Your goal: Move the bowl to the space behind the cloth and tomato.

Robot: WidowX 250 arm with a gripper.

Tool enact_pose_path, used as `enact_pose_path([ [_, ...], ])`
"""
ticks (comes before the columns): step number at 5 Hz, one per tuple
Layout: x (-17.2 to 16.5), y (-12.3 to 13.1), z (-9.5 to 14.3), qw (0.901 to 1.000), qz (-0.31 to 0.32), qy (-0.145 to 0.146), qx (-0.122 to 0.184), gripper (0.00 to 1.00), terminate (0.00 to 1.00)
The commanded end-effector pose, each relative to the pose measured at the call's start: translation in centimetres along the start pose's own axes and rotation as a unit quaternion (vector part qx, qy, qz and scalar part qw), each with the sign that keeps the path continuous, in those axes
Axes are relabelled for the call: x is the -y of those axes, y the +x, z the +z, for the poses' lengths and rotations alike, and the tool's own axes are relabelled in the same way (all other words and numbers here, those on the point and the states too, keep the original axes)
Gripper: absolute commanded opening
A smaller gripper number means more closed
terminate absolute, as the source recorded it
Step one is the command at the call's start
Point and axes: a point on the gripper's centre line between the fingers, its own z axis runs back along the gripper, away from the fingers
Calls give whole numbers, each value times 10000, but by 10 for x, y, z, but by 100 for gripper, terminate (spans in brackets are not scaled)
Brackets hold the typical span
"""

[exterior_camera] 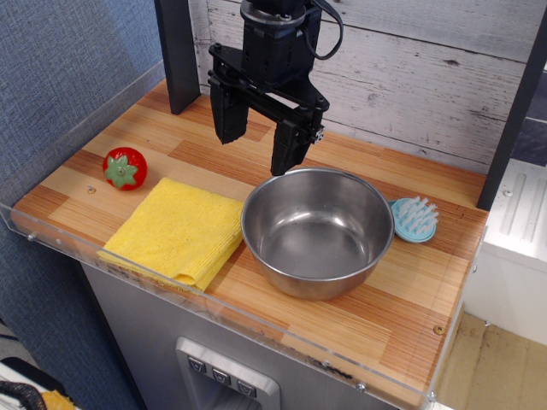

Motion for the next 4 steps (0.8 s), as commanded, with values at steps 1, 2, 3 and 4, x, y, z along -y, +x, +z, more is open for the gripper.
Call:
enact_pose_path([
  [1,0,0,0,10000,0,0,0,100,0],
  [2,0,2,6,9998,-32,110,178,100,0],
  [3,-19,-8,-3,9989,87,95,454,100,0],
  [4,-40,-12,-23,9991,150,163,365,100,0],
])
